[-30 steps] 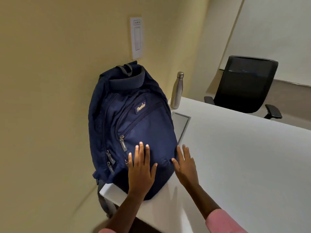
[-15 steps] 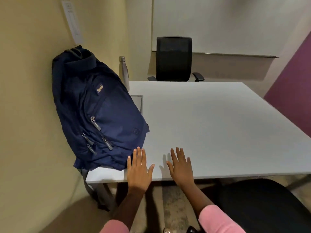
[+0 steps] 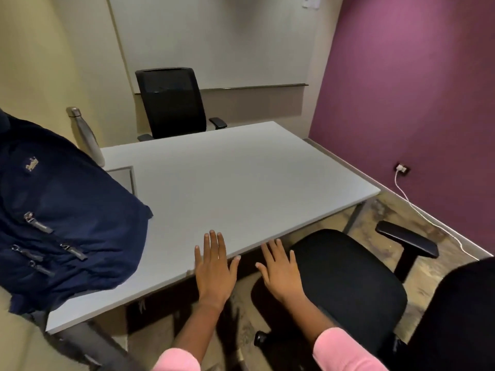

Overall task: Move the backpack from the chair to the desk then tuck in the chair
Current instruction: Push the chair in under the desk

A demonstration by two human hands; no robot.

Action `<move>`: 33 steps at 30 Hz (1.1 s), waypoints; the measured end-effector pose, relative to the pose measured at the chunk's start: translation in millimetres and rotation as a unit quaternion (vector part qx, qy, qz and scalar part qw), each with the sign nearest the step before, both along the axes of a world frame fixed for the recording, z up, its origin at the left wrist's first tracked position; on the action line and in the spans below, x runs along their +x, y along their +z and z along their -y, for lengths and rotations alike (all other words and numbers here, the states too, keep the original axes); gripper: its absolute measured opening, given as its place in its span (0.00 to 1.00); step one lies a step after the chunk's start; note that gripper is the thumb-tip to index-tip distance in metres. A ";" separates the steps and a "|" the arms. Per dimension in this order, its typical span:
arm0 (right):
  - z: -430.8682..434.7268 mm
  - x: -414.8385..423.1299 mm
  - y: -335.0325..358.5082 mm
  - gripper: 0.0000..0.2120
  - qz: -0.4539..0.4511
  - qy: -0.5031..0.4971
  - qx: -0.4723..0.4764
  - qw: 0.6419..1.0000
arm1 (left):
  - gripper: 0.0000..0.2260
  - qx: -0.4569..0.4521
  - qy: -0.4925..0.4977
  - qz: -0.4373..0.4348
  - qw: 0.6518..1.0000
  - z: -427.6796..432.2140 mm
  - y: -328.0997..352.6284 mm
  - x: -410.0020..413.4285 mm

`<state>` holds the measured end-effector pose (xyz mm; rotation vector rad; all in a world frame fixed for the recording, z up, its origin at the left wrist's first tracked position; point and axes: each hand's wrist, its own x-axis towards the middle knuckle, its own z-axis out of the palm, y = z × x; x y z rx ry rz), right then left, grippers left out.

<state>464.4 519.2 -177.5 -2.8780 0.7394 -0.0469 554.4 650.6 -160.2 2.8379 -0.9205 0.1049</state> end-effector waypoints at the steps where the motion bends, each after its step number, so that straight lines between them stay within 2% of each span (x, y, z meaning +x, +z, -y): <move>1: 3.9 -10.0 3.7 0.26 0.004 -0.006 -0.002 1.000 | 0.32 -0.003 -0.007 0.000 1.000 5.3 3.4 -9.3; 17: 83.4 -217.5 75.0 0.27 0.028 -0.056 -0.087 0.994 | 0.32 -0.051 -0.089 0.042 0.994 99.8 58.2 -204.6; 27: 150.6 -276.2 163.9 0.26 0.031 -0.069 -0.149 0.986 | 0.32 -0.148 -0.123 0.021 0.981 198.0 120.3 -267.0; 33: 223.9 -314.0 213.0 0.27 -0.008 -0.050 -0.186 0.981 | 0.35 -0.183 -0.139 -0.004 0.973 270.3 157.2 -293.8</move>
